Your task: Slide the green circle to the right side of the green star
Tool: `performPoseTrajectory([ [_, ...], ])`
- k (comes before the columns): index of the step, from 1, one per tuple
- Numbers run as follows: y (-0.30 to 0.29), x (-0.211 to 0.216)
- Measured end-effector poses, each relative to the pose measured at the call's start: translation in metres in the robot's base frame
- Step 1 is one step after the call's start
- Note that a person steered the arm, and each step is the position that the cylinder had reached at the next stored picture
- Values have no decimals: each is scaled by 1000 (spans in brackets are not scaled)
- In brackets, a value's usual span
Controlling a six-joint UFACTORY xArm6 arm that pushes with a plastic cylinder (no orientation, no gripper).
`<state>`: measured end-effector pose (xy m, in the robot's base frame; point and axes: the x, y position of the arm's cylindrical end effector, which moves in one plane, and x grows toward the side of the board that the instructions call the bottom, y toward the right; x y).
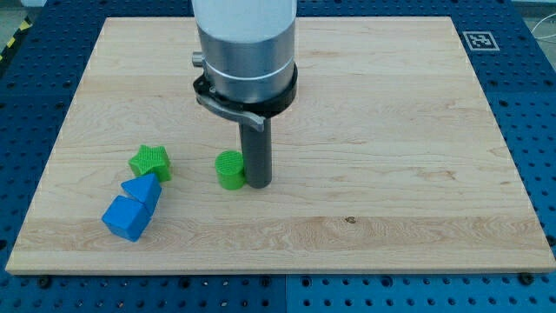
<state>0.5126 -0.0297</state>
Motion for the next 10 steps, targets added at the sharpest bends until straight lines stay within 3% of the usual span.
performPoseTrajectory([
  [6,-4,12],
  [10,-64,-53],
])
